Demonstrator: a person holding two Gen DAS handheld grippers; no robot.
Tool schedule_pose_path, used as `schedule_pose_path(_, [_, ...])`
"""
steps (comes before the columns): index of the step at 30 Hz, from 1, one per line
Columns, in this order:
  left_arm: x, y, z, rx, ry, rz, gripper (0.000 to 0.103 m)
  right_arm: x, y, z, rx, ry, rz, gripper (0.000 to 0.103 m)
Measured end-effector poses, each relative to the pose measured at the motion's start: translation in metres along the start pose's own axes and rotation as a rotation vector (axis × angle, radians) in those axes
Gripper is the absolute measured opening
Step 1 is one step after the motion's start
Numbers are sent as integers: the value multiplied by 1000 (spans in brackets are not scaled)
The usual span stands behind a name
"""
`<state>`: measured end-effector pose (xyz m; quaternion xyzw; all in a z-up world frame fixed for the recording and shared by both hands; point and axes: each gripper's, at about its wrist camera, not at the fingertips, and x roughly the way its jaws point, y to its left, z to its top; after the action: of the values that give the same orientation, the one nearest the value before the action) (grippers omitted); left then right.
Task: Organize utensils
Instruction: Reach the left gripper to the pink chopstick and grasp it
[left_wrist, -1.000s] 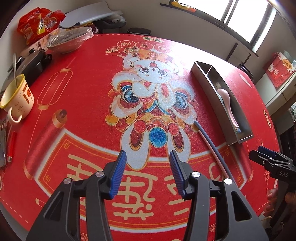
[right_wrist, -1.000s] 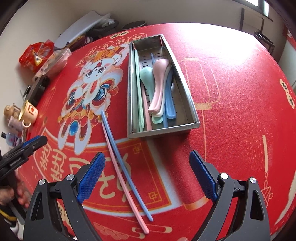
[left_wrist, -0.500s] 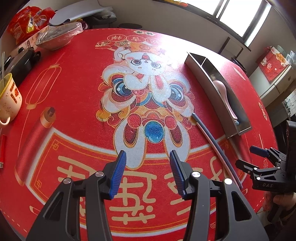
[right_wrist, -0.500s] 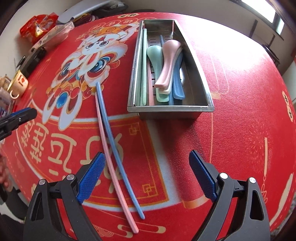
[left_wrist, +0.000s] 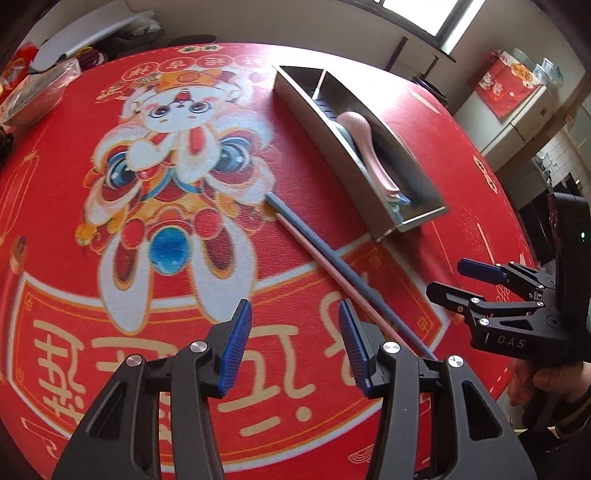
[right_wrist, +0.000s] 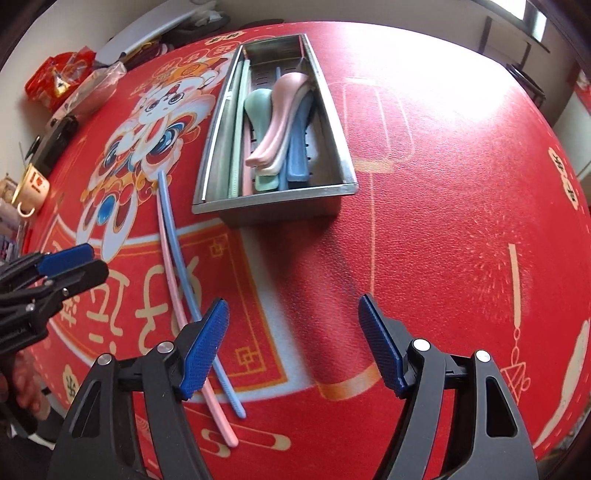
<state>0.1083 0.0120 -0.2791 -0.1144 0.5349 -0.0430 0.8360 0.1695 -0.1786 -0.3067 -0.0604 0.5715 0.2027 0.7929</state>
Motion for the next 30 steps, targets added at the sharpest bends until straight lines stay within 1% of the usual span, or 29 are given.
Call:
schedule_pose_path(5, [17, -28, 1, 15, 37, 0, 47, -6, -23, -2, 20, -13, 20, 70])
schedule_pose_path(10, [30, -46, 1, 2, 63, 25, 47, -9, -46, -2, 35, -23, 47, 70])
schedule_pose_path(18, [42, -61, -2, -23, 92, 103, 47, -9, -65, 4, 19, -32, 97, 70])
schedule_pose_path(22, [45, -71, -7, -23, 94, 138, 47, -8, -70, 5, 6, -31, 120, 70])
schedule_pose_path(28, [43, -74, -14, -48, 89, 177, 48, -4, -75, 7, -4, -21, 148, 70])
schedule_pose_path(30, [43, -73, -15, -56, 93, 211, 48, -3, -76, 7, -4, -19, 157, 70])
